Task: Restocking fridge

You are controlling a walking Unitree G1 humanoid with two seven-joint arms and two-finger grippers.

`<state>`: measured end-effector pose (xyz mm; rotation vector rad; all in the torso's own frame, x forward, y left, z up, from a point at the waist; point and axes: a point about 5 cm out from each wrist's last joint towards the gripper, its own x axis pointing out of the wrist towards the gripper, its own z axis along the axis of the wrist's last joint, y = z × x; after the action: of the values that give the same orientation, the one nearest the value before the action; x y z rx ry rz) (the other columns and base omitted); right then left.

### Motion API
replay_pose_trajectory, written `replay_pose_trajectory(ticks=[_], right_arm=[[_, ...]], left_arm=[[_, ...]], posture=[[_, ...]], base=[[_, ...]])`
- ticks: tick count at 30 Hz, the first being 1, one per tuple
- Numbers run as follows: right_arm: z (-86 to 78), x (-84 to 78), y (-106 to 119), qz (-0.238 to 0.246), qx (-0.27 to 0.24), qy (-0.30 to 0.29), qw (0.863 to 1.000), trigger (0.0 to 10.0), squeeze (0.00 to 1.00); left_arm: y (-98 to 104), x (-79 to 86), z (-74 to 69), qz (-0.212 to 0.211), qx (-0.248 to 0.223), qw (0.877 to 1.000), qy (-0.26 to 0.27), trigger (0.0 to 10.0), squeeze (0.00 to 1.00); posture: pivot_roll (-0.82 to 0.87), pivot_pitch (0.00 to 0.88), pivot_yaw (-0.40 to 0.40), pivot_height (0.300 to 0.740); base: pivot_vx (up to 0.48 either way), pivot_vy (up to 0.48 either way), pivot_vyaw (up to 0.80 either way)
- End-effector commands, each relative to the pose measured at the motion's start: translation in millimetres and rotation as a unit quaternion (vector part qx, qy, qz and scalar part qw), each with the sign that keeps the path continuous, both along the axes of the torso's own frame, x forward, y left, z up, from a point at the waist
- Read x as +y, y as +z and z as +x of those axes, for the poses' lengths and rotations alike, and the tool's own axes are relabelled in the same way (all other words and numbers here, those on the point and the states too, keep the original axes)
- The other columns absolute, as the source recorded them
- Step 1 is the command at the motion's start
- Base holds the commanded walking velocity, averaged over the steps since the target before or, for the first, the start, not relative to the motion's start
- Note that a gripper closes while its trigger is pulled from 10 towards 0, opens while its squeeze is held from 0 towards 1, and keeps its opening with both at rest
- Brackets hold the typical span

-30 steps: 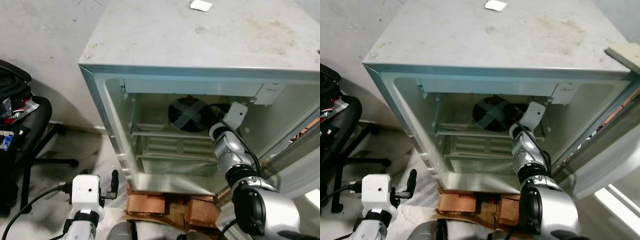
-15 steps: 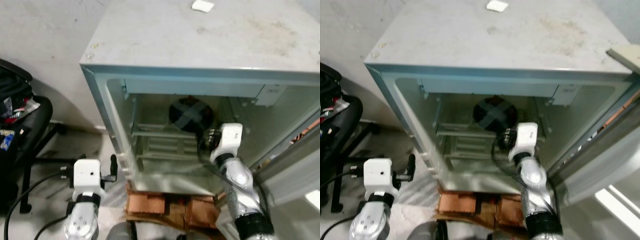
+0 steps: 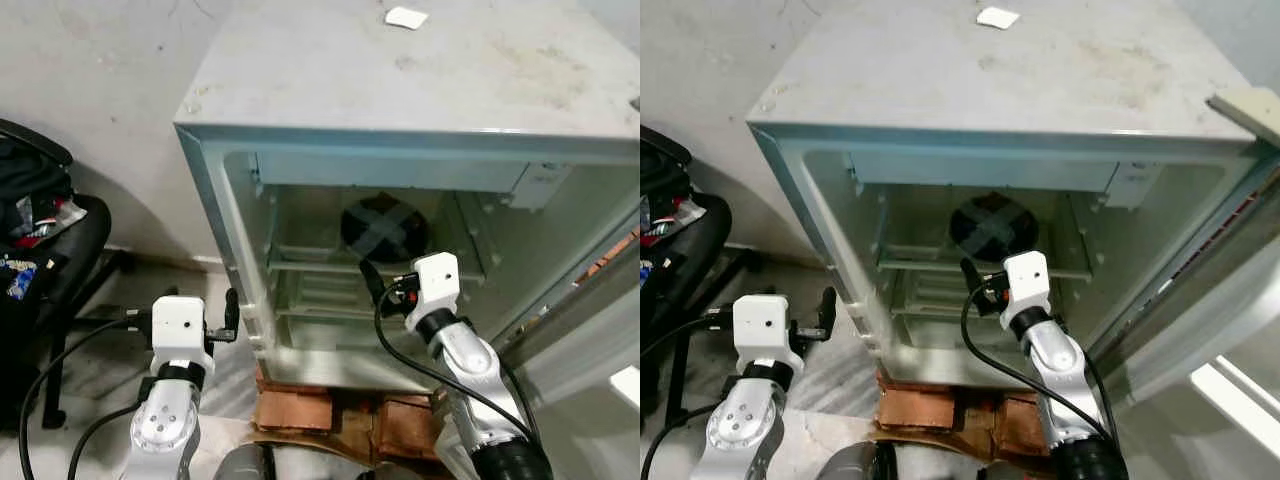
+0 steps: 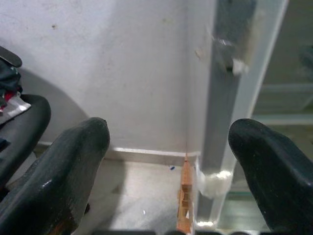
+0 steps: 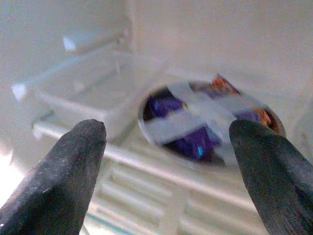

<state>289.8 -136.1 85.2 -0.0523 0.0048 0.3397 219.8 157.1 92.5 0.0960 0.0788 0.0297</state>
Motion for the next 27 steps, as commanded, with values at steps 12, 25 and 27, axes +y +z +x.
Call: replay_pose_trajectory(ticks=[12, 25, 27], right_arm=[[-11.3, -16.1, -10.7, 0.007, 0.033, -0.05, 0.998, 10.0, 0.0], [-8.1, -34.1, -17.8, -0.007, 0.051, -0.084, 0.995, 10.0, 0.0], [-7.6, -28.8, -21.9, -0.008, 0.058, -0.079, 0.995, 10.0, 0.0]], left_arm=[[-13.5, -1.7, -6.4, -0.001, 0.025, 1.0, -0.011, 10.0, 0.0], [-27.9, 3.5, -16.2, -0.008, 0.051, 0.999, 0.002, 10.0, 0.0], [-30.7, 4.1, -14.8, -0.01, 0.054, 0.998, 0.005, 10.0, 0.0]], posture=[[0.01, 0.072, 0.023, 0.74], [-0.01, 0.051, 0.022, 0.74], [-0.02, 0.042, 0.039, 0.74]], base=[[-0.251, 0.0, 0.0], [-0.254, 0.0, 0.0], [-0.251, 0.0, 0.0]])
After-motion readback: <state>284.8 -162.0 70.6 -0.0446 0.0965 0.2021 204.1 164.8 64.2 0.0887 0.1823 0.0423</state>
